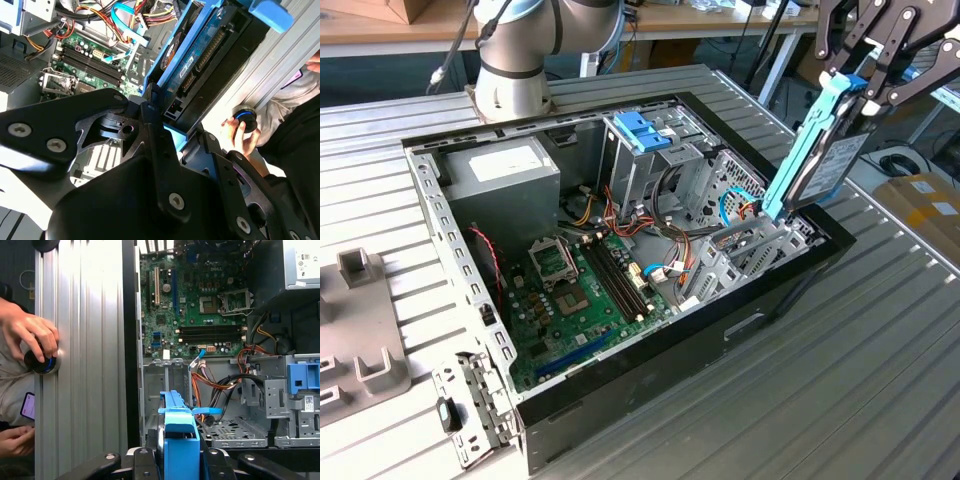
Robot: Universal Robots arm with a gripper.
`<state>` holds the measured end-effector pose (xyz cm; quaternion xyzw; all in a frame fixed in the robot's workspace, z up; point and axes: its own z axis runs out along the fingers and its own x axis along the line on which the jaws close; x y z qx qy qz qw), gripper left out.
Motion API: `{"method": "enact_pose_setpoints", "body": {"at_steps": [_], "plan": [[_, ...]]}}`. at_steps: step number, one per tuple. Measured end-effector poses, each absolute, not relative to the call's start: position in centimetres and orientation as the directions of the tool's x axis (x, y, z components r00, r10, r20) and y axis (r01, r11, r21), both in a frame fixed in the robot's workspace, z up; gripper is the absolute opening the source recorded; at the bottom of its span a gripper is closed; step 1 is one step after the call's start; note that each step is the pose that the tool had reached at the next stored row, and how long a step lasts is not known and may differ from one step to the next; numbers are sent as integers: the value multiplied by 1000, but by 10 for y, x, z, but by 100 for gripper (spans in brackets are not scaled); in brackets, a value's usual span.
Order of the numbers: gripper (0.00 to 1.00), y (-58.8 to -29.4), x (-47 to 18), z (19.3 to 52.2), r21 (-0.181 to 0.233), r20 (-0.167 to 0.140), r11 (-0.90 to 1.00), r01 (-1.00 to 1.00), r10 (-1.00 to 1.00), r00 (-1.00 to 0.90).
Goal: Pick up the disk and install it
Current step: 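Pick up the disk, then insert the disk into the insertion slot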
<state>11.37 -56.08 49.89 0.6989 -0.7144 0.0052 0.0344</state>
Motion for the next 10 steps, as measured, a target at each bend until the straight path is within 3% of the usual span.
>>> {"method": "enact_pose_setpoints", "body": {"at_steps": [10], "plan": [[37, -561, 121, 499, 41, 58, 23, -999, -998, -21]]}}
